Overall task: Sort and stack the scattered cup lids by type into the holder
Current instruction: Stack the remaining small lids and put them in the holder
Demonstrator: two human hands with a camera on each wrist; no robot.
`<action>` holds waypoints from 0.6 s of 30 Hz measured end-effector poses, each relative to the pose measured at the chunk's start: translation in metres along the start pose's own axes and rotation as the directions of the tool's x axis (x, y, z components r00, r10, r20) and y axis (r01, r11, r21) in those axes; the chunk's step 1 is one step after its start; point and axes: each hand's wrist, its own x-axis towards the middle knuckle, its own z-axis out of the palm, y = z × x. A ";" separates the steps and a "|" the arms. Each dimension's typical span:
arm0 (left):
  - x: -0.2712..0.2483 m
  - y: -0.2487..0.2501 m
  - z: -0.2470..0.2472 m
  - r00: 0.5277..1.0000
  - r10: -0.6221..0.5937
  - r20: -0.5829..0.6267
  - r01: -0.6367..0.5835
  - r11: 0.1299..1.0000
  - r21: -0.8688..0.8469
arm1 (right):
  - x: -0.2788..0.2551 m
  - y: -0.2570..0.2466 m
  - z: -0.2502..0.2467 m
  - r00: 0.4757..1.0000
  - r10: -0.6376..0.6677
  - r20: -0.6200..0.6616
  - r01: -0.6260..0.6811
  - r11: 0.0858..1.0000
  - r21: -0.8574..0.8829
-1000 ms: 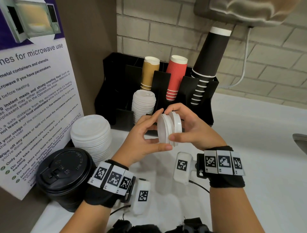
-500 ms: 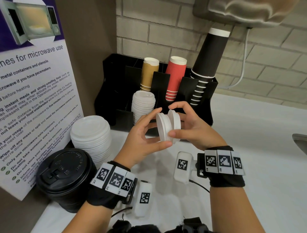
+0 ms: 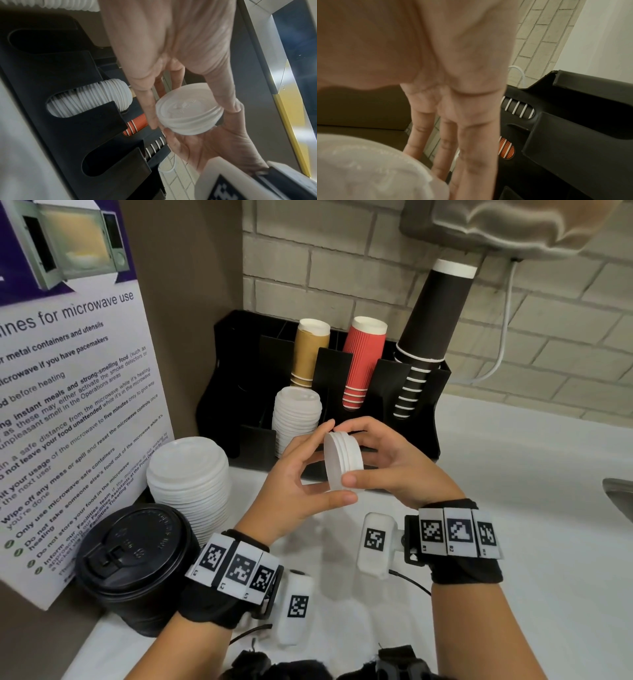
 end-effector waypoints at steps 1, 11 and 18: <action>0.000 0.000 0.000 1.000 -0.002 0.007 0.002 1.000 0.009 | 0.001 -0.001 0.000 1.000 0.002 0.003 -0.002 1.000 -0.006; 0.002 -0.002 -0.002 0.974 -0.137 -0.182 0.154 0.985 0.082 | 0.064 -0.024 -0.011 0.996 -0.044 -0.075 0.020 0.954 -0.299; 0.002 -0.010 -0.002 0.970 -0.230 -0.083 0.242 0.949 0.204 | 0.143 -0.032 -0.016 0.992 -0.088 -0.091 -0.005 0.691 -0.723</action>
